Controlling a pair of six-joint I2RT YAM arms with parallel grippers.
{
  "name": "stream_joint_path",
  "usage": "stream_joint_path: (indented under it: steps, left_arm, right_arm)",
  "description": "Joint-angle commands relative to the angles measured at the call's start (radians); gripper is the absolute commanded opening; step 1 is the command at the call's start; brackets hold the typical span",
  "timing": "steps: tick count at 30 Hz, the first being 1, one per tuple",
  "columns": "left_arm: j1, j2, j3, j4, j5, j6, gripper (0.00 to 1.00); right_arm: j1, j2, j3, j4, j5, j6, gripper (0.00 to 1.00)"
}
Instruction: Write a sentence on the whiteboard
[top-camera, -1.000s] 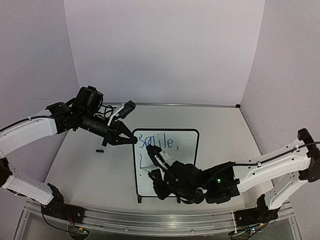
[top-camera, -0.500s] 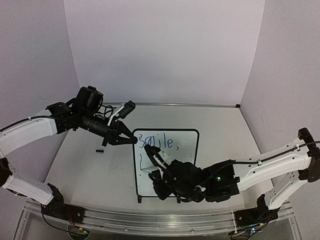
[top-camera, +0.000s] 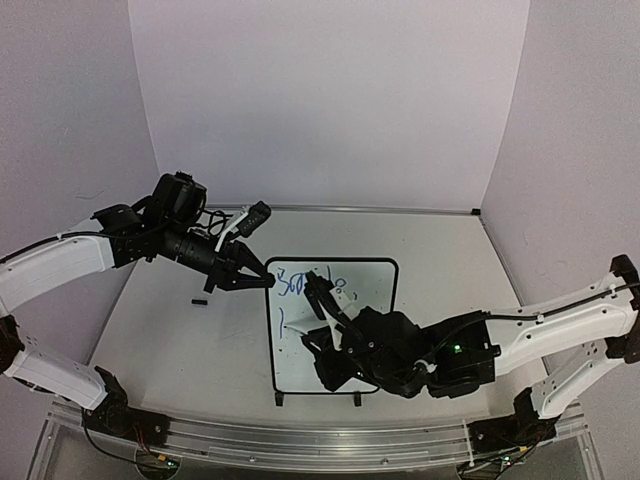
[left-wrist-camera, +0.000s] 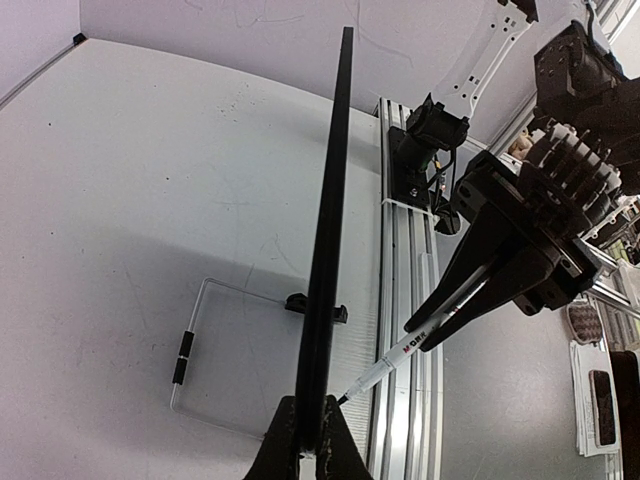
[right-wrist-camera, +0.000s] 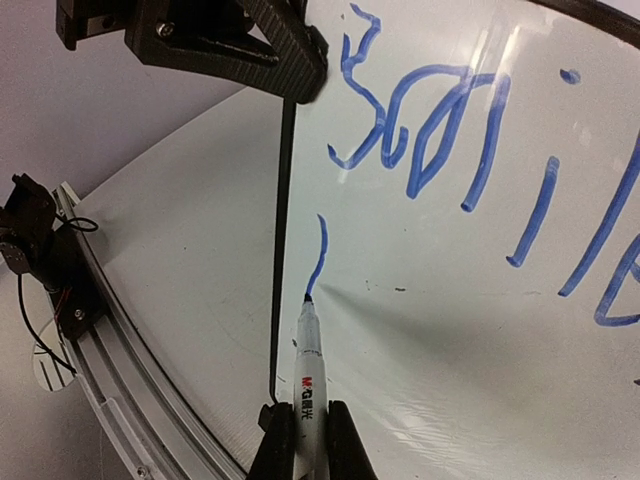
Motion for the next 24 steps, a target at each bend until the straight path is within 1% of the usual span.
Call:
stream_joint_path:
  steps: [1, 9, 24]
  left_arm:
    - [-0.007, 0.026, 0.004, -0.086, -0.087, 0.026, 0.0]
    - [-0.007, 0.033, 0.004, -0.086, -0.085, 0.026, 0.0]
    - [-0.007, 0.03, 0.004, -0.088, -0.084, 0.026, 0.0]
  right_arm:
    - [0.002, -0.012, 0.013, 0.012, 0.056, 0.002, 0.0]
    - [0.002, 0.014, 0.028, -0.024, 0.078, 0.017, 0.0]
    - [0.002, 0.051, 0.036, -0.073, -0.006, 0.058, 0.0]
